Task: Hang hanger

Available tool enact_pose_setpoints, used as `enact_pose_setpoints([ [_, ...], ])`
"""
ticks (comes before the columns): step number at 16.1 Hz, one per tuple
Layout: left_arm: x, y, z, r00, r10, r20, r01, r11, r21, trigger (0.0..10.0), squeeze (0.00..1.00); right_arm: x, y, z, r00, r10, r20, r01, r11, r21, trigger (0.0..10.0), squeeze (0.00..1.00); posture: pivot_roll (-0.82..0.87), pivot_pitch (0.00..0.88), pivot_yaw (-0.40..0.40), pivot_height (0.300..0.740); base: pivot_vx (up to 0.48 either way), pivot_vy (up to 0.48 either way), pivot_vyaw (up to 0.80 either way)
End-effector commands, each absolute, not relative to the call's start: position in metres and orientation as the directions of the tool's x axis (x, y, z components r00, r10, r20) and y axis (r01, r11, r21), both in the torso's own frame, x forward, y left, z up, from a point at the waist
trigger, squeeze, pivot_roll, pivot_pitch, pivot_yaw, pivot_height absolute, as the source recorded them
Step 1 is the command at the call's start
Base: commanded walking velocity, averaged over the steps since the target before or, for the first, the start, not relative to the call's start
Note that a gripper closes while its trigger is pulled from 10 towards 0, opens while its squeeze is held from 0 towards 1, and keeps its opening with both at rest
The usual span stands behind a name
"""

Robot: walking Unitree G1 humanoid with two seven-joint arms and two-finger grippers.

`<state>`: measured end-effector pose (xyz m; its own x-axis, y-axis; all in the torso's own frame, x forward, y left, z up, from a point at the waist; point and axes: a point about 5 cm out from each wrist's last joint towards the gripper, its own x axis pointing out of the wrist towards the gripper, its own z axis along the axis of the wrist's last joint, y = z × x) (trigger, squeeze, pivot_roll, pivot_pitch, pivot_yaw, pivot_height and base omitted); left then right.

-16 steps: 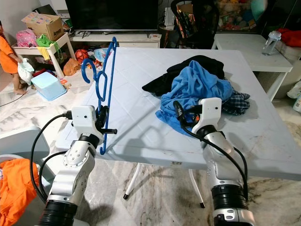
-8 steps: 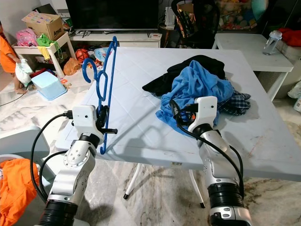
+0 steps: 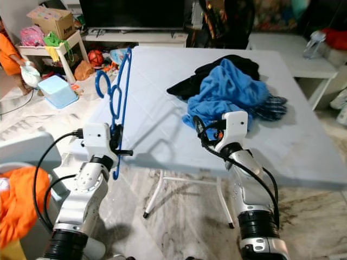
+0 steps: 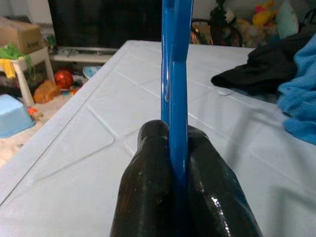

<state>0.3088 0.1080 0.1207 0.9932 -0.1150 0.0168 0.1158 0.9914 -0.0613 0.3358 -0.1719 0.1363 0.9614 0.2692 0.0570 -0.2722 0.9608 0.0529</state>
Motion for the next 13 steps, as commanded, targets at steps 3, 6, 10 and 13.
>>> enact_pose_setpoints([
  [3,0.3087,0.1045,0.1235,0.992,-0.124,0.026,0.125,0.991,-0.057,10.0,0.00,0.3402,-0.1708,0.1417,0.959,0.277,0.065,-0.280,0.959,0.046,10.0,0.00,-0.12,0.000,0.010,0.740,-0.280,0.000,0.00],
  [6,0.3091,0.1057,0.1233,0.992,-0.120,0.024,0.121,0.991,-0.055,10.0,0.00,0.3407,-0.1707,0.1408,0.960,0.273,0.060,-0.276,0.960,0.048,10.0,0.00,-0.12,0.000,0.009,0.740,-0.289,0.000,0.00],
  [10,0.3088,0.1029,0.1223,0.991,-0.128,0.021,0.129,0.990,-0.055,10.0,0.00,0.3410,-0.1699,0.1405,0.959,0.277,0.058,-0.279,0.959,0.046,10.0,0.00,-0.12,0.000,0.011,0.740,-0.290,0.000,0.00],
  [13,0.3089,0.1027,0.1216,0.991,-0.131,0.017,0.132,0.990,-0.053,10.0,0.00,0.3409,-0.1697,0.1396,0.959,0.277,0.056,-0.280,0.959,0.046,10.0,0.00,-0.12,0.000,0.011,0.740,-0.291,0.000,0.00],
])
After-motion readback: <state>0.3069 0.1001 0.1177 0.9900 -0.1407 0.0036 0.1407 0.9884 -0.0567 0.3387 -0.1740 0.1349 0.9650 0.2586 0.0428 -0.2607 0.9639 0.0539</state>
